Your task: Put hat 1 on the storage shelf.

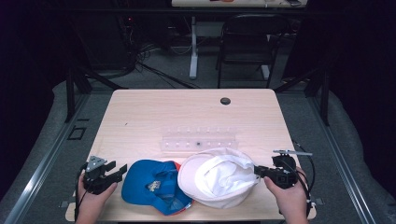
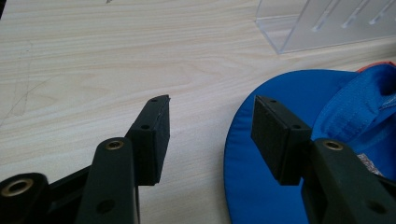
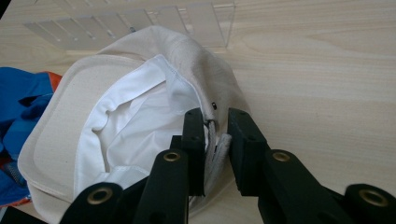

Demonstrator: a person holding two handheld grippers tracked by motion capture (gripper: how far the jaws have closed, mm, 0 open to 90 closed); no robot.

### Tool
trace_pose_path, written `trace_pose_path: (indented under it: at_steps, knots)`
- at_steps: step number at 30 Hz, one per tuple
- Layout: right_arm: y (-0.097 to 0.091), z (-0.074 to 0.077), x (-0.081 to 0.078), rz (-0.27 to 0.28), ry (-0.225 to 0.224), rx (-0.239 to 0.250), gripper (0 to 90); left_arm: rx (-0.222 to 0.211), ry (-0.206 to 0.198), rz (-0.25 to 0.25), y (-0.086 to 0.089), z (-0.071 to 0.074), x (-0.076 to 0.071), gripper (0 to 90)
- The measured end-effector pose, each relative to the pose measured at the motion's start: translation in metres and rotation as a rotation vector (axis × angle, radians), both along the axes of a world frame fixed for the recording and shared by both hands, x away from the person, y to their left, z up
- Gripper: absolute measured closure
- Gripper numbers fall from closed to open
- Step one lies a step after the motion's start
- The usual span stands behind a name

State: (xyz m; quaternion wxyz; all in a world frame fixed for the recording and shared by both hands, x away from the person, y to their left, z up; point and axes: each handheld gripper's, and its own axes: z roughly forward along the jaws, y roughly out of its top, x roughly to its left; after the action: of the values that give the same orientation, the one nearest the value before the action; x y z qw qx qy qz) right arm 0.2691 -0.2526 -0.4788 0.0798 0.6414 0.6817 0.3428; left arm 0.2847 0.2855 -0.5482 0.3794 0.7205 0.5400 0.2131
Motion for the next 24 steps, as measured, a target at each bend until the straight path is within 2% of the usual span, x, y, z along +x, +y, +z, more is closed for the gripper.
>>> trace_pose_path:
  at_steps: [6,8,14,16,24]
  knots:
    - [-0.008,0.003,0.017,0.004,0.029,-0.019,77.7,-0.001,0.0,0.001,-0.001,0.0,0.0,47.6]
    - [-0.012,0.007,0.025,-0.001,0.044,-0.04,77.8,0.002,0.002,0.001,-0.001,0.0,0.0,47.6]
    - [-0.018,0.01,0.035,-0.008,0.061,-0.046,77.8,0.001,0.001,-0.001,-0.001,0.0,0.0,47.7]
    - [-0.022,0.008,0.042,-0.011,0.08,-0.048,77.8,0.004,0.002,-0.004,-0.001,0.0,-0.001,47.7]
    - [-0.024,0.007,0.051,-0.016,0.106,-0.055,77.5,0.006,0.005,-0.004,-0.001,-0.001,-0.001,47.6]
